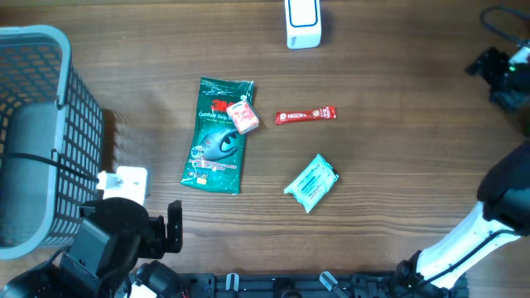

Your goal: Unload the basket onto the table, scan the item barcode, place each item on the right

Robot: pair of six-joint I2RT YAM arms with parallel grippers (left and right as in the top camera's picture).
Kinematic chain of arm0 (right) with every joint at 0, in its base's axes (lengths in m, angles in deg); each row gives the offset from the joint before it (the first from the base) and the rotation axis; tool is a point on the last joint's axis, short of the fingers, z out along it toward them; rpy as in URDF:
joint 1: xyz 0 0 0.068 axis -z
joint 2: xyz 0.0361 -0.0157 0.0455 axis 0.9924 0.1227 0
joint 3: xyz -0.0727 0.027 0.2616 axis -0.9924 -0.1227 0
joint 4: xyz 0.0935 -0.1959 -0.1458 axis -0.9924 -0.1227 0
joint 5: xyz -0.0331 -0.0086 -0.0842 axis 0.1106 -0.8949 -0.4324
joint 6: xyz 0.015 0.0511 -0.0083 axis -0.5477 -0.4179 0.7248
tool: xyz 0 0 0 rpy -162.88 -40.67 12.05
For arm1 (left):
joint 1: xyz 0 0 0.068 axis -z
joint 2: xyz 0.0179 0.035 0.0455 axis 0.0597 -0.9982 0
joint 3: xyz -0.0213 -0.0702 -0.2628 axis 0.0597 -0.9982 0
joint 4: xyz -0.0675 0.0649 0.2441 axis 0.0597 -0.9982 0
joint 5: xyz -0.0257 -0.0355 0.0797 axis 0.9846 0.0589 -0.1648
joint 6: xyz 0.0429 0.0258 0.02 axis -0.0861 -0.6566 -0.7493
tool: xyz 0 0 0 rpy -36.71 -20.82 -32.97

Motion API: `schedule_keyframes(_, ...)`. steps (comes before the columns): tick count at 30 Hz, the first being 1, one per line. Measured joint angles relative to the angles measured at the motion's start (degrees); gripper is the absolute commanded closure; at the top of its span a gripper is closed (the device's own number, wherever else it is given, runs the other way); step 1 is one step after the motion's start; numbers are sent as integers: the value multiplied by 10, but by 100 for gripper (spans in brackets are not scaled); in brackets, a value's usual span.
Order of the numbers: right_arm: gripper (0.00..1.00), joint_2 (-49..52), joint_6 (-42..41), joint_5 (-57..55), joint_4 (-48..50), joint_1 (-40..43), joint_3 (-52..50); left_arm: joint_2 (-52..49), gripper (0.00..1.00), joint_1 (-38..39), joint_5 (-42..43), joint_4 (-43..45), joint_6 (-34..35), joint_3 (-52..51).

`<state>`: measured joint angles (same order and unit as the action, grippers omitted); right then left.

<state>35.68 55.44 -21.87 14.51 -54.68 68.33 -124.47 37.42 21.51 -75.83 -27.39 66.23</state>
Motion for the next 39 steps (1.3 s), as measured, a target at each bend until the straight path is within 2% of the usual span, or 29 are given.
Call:
schedule_keyframes(5,6,-11,-4,4,-68,-109,1,0,0,0,0,0,0,0)
schedule_keyframes(7,5,-11,1,7,-88,-184,1,0,0,0,0,0,0,0)
schedule_keyframes(8,0,-11,6,8,-102,-226,1,0,0,0,0,0,0,0)
schedule_keyframes(12,0,-11,-14,14,-107,-356,1,0,0,0,0,0,0,0)
schedule_keyframes(15,14,-11,-45,14,-87,-435,1,0,0,0,0,0,0,0)
schedule_keyframes(18,16,-11,-120,-13,-73,-491,1,0,0,0,0,0,0,0)
schedule_keyframes(20,22,-11,-240,-58,-85,-529,1,0,0,0,0,0,0,0)
schedule_keyframes(24,32,7,-417,-95,-83,-548,1,0,0,0,0,0,0,0)
schedule_keyframes(27,32,50,-498,-107,-56,-537,0,0,0,0,0,0,0,0)
schedule_keyframes(32,36,90,-542,-111,3,-513,0,0,0,0,0,0,0,0)
schedule_keyframes(39,41,131,-557,-82,-22,-510,2,0,0,0,0,0,0,0)
